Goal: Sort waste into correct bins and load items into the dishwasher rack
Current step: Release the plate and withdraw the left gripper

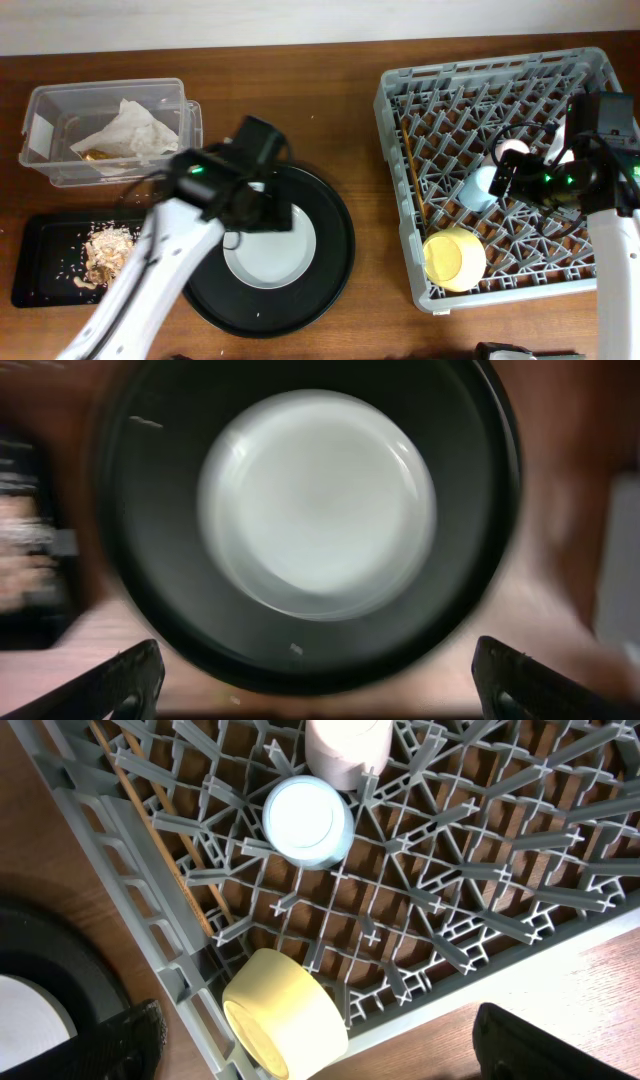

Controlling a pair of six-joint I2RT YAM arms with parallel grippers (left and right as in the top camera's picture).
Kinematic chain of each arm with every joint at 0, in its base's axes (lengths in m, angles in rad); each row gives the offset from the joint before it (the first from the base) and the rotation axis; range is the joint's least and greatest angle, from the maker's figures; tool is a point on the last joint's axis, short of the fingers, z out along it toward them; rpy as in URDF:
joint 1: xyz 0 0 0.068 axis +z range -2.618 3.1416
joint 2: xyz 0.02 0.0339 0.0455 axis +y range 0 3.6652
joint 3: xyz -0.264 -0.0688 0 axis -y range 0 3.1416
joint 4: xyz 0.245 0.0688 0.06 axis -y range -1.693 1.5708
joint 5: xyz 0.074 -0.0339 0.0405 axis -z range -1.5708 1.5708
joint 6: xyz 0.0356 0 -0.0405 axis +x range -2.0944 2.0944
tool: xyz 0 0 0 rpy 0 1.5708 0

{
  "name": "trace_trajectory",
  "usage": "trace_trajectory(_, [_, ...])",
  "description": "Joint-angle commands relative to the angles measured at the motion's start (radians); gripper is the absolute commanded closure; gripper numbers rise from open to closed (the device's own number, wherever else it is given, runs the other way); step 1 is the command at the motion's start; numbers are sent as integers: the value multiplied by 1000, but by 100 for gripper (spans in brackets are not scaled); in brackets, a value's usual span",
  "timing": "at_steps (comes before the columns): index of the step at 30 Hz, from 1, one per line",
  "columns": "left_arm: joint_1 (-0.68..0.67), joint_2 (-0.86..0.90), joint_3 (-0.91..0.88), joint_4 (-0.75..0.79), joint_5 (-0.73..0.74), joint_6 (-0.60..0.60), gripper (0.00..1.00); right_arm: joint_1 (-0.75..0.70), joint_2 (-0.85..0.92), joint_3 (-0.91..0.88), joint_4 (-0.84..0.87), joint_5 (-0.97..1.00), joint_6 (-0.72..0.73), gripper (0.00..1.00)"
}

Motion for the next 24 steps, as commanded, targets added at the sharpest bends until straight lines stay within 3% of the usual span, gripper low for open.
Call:
trace_trajectory(1, [112,-76,28,-12,-197,-55,1,-7,2,14,0,12,5,1])
trace_trajectory(11, [436,-92,28,-128,-193,-55,1,-7,2,14,-1,12,5,1])
trace_trajectory(20, [457,-92,28,-159,-194,-55,1,-7,2,14,0,8,5,1])
trace_trajectory(24, [504,-92,28,-163,-193,-140,1,-7,2,14,14,-152,6,1])
